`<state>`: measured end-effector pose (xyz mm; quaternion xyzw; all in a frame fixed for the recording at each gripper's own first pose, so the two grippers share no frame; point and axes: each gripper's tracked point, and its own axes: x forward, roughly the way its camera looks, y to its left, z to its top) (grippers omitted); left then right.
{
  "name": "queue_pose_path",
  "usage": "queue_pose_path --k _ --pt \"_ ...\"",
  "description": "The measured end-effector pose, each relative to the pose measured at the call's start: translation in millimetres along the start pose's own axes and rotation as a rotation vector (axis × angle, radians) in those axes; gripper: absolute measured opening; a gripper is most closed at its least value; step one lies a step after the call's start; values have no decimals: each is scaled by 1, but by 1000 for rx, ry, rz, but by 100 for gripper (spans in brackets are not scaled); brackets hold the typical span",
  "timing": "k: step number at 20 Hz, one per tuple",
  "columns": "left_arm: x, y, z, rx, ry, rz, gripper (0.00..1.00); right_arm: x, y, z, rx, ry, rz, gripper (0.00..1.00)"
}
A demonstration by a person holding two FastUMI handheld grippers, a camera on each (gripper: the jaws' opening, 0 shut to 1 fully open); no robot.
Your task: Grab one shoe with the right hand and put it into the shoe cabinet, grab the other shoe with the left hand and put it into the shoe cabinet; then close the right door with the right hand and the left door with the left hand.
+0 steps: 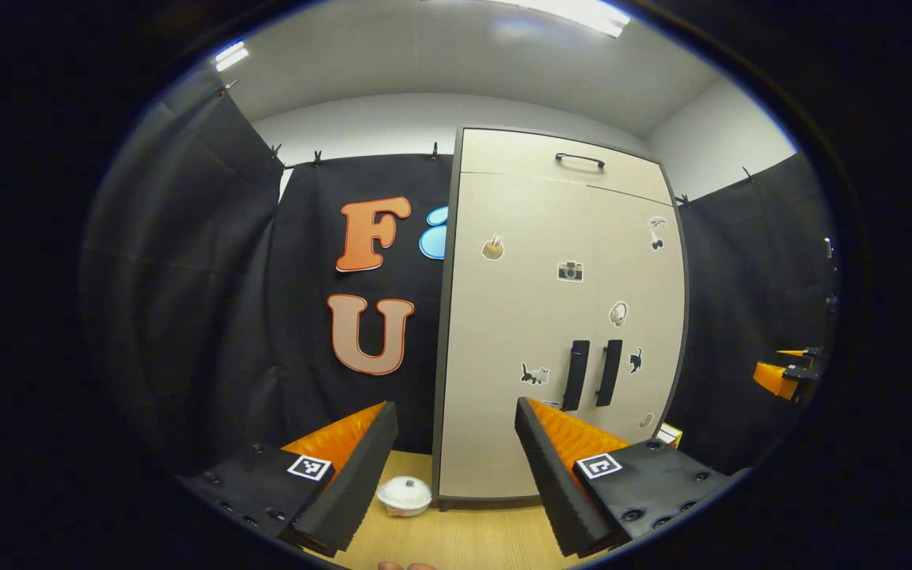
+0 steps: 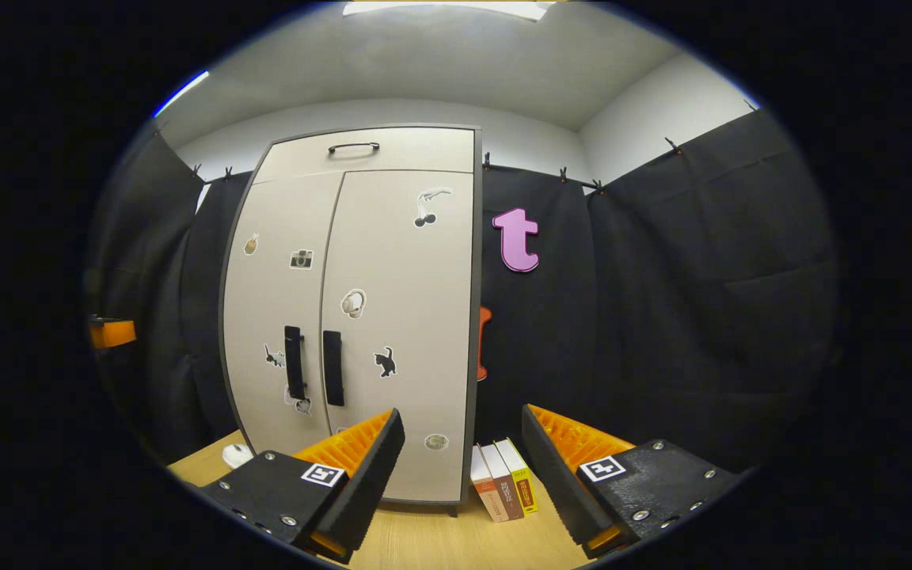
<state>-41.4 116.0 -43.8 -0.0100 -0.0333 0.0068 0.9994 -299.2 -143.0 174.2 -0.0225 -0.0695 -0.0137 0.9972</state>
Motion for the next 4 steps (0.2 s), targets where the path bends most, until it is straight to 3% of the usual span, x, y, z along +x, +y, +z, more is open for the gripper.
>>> queue_pose_path --k 4 --pt "-2 -7 2 -10 -1 -13 96 -5 -5 0 8 -3 -7 92"
